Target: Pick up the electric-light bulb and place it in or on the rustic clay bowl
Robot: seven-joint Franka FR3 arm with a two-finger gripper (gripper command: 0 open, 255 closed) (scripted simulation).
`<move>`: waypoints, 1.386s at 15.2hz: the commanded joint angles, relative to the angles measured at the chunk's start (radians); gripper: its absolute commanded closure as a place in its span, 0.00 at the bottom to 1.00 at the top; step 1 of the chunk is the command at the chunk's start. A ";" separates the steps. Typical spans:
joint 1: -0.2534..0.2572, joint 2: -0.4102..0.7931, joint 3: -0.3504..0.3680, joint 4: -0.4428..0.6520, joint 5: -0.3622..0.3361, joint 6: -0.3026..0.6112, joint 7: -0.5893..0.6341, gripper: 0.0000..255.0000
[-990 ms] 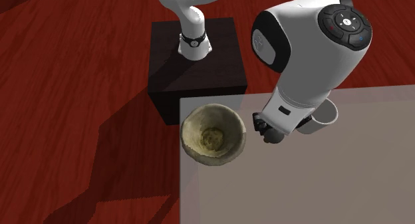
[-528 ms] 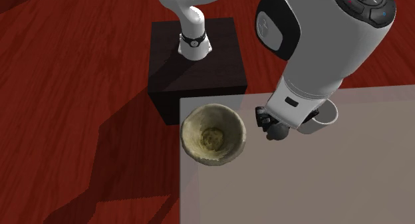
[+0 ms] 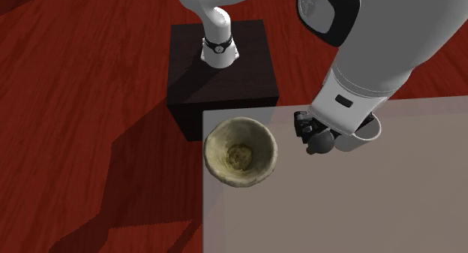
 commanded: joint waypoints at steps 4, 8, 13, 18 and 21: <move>0.000 -0.007 0.000 0.061 0.002 -0.068 -0.002 1.00; 0.000 -0.005 0.001 0.117 0.002 -0.122 -0.002 1.00; 0.002 0.004 0.002 0.196 0.000 -0.192 -0.001 1.00; -0.010 -0.005 -0.007 0.233 0.005 -0.237 -0.024 1.00; -0.051 -0.051 -0.039 0.187 0.023 -0.237 -0.096 1.00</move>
